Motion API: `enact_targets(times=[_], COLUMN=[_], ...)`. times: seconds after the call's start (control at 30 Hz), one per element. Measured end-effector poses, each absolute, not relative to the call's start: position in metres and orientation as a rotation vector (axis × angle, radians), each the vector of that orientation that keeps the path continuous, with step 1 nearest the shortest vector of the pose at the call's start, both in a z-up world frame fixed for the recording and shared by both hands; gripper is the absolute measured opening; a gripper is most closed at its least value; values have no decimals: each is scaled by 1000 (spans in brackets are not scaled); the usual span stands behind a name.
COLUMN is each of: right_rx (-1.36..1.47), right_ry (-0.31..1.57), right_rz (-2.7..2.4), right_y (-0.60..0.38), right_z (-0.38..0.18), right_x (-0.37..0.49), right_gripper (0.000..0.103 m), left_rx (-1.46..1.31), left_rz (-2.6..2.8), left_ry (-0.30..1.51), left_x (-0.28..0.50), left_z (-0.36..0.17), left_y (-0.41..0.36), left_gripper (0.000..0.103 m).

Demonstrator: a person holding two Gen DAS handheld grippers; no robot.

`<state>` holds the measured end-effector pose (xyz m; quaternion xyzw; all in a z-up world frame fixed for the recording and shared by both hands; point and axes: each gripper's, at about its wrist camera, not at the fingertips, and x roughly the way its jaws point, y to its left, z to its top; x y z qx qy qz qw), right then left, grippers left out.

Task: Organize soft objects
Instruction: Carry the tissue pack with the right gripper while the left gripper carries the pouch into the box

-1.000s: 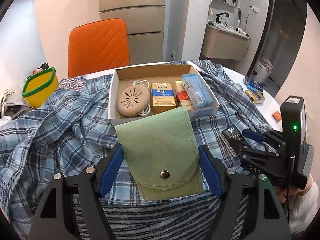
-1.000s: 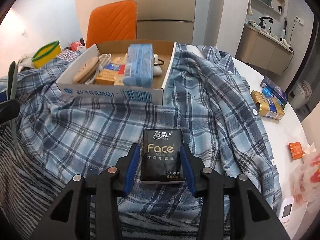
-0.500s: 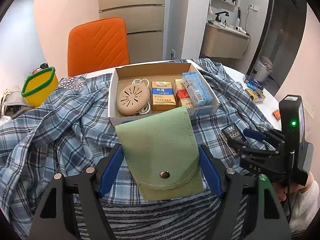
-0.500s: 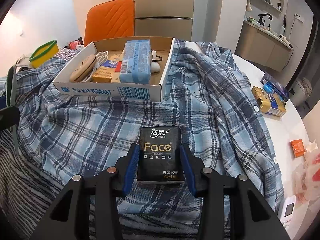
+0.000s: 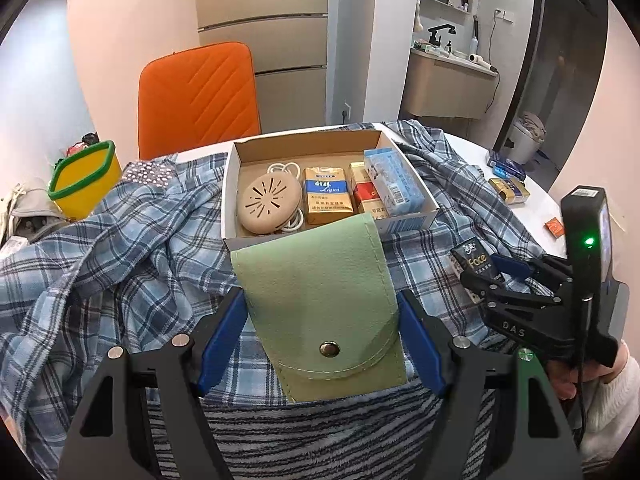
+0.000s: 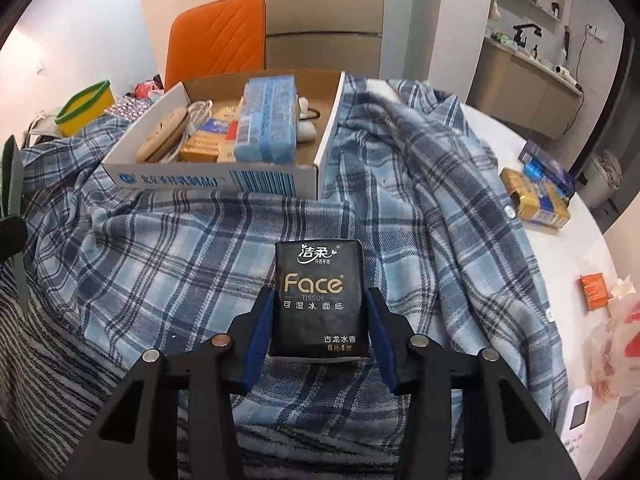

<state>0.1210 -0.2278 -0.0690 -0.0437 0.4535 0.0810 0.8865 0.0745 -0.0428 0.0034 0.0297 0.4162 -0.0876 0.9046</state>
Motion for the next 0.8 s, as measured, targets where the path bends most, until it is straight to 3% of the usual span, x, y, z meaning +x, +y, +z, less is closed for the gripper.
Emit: enact_targets(times=[0.4, 0.8], right_rx=[-32, -43], right_ry=[736, 551], right_rz=[206, 209], right_y=[-222, -186], right_z=[5, 84], right_x=[101, 136], right_gripper=[48, 48], left_rx=[39, 26], left_rz=[-169, -148], left_ry=[741, 640], left_x=[83, 129], left_z=[53, 108], left_y=[-24, -26], left_gripper=[74, 74])
